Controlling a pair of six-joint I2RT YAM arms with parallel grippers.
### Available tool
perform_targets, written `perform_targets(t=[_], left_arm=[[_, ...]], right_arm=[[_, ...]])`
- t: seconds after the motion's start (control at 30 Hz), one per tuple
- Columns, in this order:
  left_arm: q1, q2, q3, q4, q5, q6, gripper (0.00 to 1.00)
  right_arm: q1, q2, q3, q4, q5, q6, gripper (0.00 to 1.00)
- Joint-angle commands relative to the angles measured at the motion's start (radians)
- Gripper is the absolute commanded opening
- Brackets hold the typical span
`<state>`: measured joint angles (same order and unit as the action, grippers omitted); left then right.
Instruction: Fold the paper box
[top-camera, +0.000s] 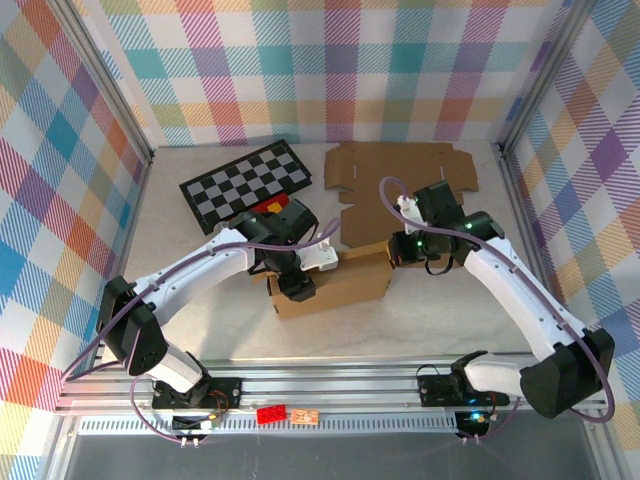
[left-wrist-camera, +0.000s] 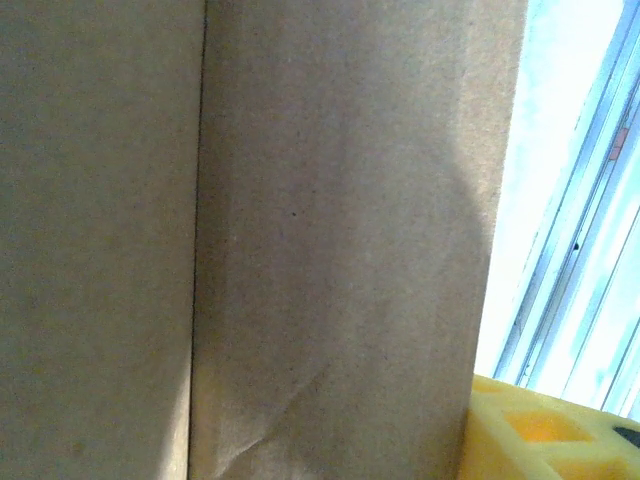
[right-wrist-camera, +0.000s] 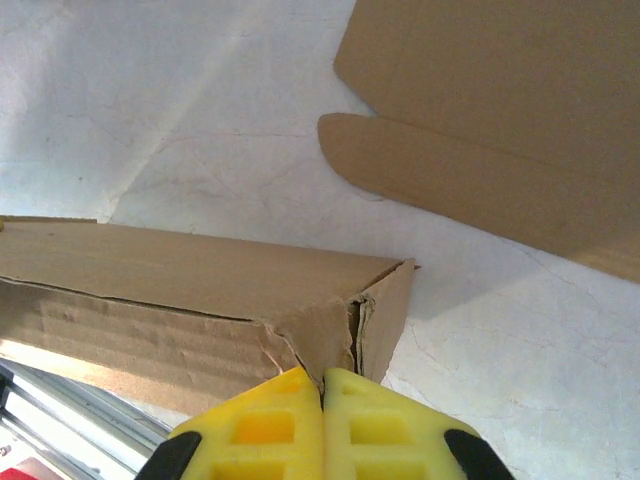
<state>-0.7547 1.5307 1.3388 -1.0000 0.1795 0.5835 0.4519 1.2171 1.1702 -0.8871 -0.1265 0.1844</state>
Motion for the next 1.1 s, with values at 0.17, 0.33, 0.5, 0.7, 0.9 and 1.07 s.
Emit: perform_targets(t=[0.17,0.33,0.5,0.7,0.9,1.07], left_arm=[[0.028,0.024,0.024,0.020,-0.011,-0.037,0.58],[0.034,0.038,0.040,0.027,-0.008,-0.054,0.58],[0.035,0.036,0.032,0.045,-0.014,-0.068,0.60],[0.046,0.002,0.026,0.086,-0.014,-0.122,0.66],[0.054,-0.054,-0.017,0.113,0.012,-0.146,0.69],[0.056,-0.074,-0.033,0.117,0.019,-0.169,0.70]], right_arm=[[0.037,-0.104,-0.117,0.096,0.066,0.097,0.00],[0.052,-0.140,-0.185,0.154,0.079,0.136,0.00],[0.086,-0.211,-0.262,0.223,0.146,0.135,0.00],[0.106,-0.260,-0.337,0.271,0.184,0.118,0.00],[0.116,-0.257,-0.344,0.280,0.205,0.121,0.00],[0.126,-0.253,-0.347,0.286,0.223,0.118,0.00]])
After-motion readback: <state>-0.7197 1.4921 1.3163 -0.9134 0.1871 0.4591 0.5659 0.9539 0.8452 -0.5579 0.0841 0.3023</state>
